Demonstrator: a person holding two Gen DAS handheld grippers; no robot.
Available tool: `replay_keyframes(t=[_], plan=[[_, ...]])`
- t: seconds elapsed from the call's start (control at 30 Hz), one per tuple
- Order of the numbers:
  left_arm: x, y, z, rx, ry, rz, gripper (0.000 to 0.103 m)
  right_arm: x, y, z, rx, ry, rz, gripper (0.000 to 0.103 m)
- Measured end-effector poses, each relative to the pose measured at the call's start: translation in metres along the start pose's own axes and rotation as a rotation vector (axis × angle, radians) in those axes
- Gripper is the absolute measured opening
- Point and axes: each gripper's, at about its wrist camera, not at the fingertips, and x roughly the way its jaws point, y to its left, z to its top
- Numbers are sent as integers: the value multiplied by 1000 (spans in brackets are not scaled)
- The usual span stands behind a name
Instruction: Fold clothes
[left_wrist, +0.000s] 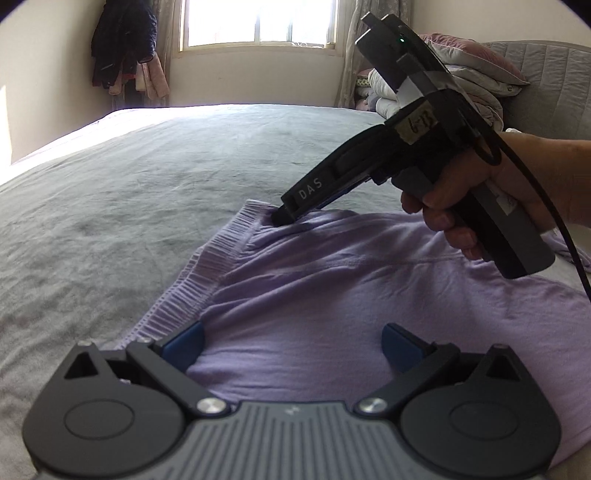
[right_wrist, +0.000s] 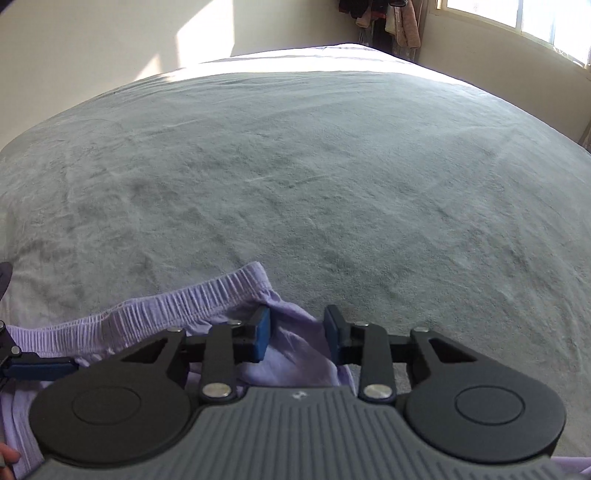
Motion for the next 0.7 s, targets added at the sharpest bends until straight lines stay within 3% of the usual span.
replay_keyframes(t=[0.13, 0.37, 0.7], plan=[[-1, 0, -1, -1, -1, -1, 103, -1, 9, 13, -56, -24, -20, 3], [-2, -2, -1, 2, 0, 3, 103, -18, 20, 41, -89, -182, -15, 2], [-2, -5, 0, 7, 3, 8, 103, 26, 23, 30, -70, -139, -20, 2]])
